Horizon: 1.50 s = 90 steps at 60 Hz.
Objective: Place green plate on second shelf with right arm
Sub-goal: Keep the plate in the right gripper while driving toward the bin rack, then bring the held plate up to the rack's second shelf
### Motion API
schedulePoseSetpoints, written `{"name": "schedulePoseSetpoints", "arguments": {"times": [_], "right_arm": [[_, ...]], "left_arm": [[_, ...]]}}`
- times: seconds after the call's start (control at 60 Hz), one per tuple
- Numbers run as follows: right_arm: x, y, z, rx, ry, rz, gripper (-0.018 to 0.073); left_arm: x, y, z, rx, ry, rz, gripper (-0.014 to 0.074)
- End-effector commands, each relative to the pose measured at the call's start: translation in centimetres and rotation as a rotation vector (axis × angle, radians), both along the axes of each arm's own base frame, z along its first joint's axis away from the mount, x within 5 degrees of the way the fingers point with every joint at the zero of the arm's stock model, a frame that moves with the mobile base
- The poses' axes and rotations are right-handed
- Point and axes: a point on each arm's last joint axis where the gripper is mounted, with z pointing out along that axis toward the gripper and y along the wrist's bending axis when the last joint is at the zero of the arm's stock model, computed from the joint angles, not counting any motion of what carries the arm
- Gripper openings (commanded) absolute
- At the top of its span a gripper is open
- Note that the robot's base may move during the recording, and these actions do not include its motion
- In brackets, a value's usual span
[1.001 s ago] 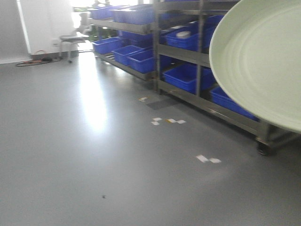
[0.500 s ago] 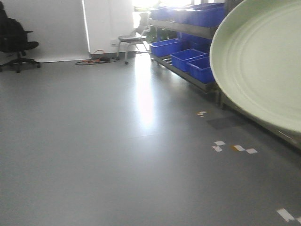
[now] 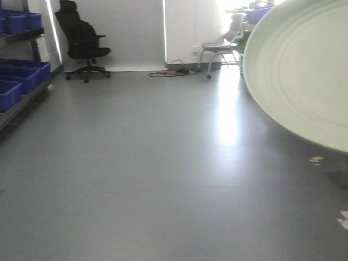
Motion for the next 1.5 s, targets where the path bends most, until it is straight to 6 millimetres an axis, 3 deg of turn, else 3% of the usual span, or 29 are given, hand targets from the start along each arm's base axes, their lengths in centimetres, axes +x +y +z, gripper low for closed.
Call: {"name": "schedulePoseSetpoints", "arguments": {"times": [0.0, 1.484], "right_arm": [[0.16, -0.04, 2.06, 0.002, -0.139, -0.003, 0.0054], [0.16, -0.04, 2.06, 0.002, -0.139, -0.003, 0.0054]], "left_arm": [[0.11, 0.02, -0.52, 0.001, -0.061, 0.002, 0.0124], [0.11, 0.02, -0.52, 0.001, -0.061, 0.002, 0.0124]]}}
